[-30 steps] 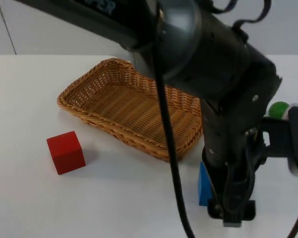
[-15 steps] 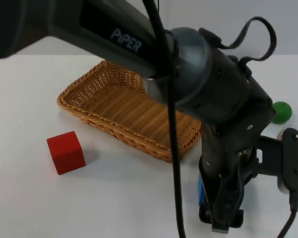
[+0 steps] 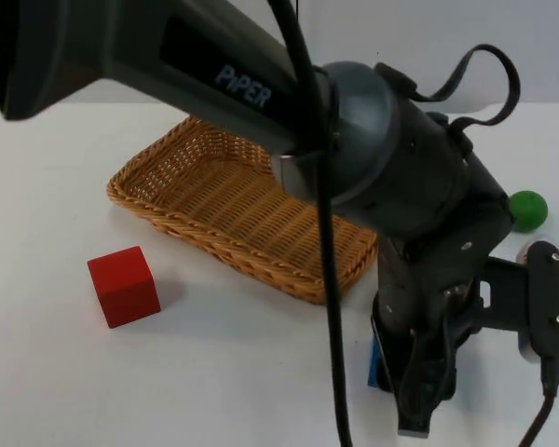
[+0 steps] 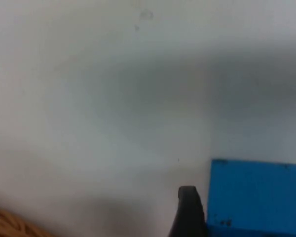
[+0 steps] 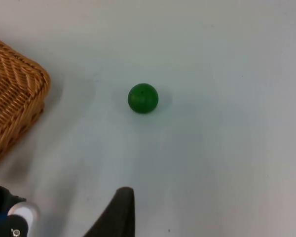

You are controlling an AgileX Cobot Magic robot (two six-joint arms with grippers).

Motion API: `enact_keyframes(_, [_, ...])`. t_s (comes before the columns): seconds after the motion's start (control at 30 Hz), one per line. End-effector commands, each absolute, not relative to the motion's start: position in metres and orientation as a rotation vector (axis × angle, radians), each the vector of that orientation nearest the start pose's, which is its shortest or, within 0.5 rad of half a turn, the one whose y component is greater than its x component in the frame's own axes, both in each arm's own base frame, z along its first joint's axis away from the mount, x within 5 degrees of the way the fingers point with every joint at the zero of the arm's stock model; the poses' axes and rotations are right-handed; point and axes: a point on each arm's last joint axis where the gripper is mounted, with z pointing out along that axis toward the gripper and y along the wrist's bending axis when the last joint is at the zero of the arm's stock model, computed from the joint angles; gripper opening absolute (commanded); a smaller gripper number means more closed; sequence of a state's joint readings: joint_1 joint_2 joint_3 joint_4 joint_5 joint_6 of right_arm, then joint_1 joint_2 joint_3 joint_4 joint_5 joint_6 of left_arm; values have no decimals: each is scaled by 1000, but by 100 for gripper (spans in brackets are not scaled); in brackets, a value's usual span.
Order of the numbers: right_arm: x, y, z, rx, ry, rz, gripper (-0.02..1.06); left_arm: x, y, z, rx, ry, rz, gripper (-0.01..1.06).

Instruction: Place all geometric objects except the red cube into the basket.

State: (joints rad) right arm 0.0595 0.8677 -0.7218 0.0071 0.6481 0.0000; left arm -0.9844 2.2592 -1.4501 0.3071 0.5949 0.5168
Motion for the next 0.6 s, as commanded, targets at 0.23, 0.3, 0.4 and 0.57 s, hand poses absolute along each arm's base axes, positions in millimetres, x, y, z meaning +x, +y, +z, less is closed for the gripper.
enact_keyframes(0.23, [168, 10, 313, -67, 2276, 34, 105, 228, -358, 137, -2538, -2269, -187, 0])
enact_keyframes(0.3, [167, 10, 312, -67, 2277, 34, 105, 217, -357, 163, -2501, -2328, -72, 0])
enact_keyframes(0.4, [167, 10, 312, -67, 2277, 34, 105, 208, -355, 193, -2421, -2434, 111, 0])
enact_keyframes(0.57, [167, 10, 312, -67, 2280, 34, 105, 212, -342, 231, -2080, -2743, 417, 0])
